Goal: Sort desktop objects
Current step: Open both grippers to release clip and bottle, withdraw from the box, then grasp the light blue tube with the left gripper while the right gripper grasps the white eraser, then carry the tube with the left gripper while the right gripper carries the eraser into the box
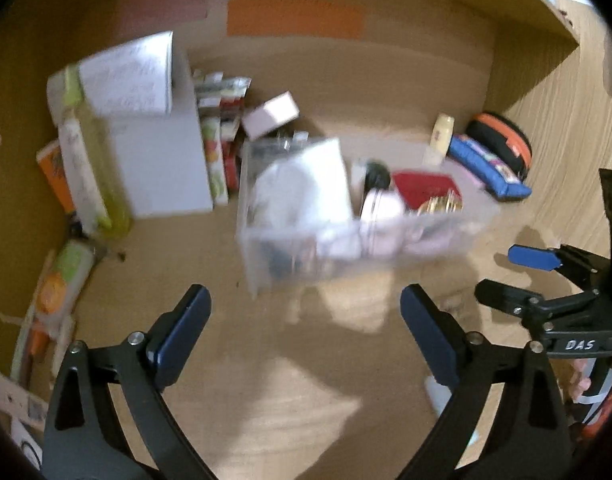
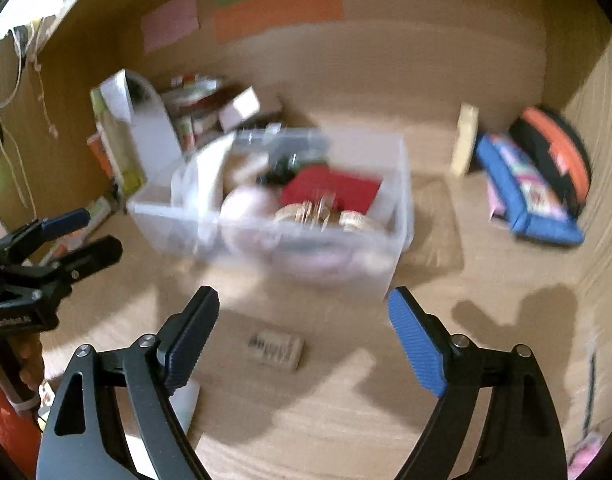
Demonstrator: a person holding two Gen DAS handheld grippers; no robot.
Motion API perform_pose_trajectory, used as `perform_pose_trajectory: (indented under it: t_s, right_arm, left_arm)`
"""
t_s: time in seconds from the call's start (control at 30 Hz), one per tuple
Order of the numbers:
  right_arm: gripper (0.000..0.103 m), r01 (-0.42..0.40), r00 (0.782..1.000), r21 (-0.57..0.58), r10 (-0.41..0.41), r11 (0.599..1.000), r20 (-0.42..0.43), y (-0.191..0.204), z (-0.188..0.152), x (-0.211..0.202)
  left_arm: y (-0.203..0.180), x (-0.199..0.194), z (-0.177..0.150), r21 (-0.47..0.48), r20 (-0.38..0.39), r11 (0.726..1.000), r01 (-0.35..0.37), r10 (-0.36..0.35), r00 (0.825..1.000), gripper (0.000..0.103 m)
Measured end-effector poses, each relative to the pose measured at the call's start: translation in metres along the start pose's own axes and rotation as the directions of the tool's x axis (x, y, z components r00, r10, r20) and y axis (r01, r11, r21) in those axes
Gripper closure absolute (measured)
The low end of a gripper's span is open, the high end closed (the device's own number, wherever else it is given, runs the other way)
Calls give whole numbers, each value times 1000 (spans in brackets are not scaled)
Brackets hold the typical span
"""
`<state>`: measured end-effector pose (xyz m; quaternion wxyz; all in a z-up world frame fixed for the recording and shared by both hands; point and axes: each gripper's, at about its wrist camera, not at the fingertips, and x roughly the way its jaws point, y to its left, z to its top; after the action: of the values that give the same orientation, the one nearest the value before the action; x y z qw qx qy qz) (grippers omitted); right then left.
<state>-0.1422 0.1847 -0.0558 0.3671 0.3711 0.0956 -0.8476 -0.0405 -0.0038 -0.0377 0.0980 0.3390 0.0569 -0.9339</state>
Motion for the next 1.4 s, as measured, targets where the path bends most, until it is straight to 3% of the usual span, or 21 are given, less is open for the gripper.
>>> perform_pose_trajectory:
  t_s: [0.23,0.3,0.43,0.77,0.83,0.9,1.03,1.17,1.4]
  right_arm:
    - [21,-2,996,-35,-1,999,-88,18,-18,31]
    - [43,-15,993,-60,8,998,-118,23,-20,39]
    - [62,11,994,-118,-24,993,-106,30,-23,40]
    - [63,-9,998,-18,8,1000,-59,-3,-34,7]
    - [63,-5,999,-9,5,1000,-38,-9,-36,-3]
    - [63,-5,1000,-8,5,1000,-17,-15,-38,-11]
    - [63,-18,1000,-5,18,1000,5,-22,-41,-23]
    - [63,-36,999,-5,36,999,14,-25,-46,-29]
    - [63,-68,997,-13,68,998,26,-22,-48,-33]
  left_arm:
    - [5,-6,-37,-35,-70,999,33,-35,997,6]
    - [3,-9,-44,-43,-86,998,50,-54,995,6]
    - [-12,-9,-55,-43,-117,994,100,-105,988,6]
    - [-60,2,-63,5,-127,994,105,-103,986,7]
    - [-66,6,-65,9,-139,994,109,-107,985,12]
    - [-74,10,-67,22,-160,994,108,-103,982,29]
    - [-92,13,-73,78,-153,994,71,-58,987,44]
    - [-103,12,-75,110,-123,992,54,-41,992,79]
    - [-98,20,-66,68,-133,996,56,-47,990,79]
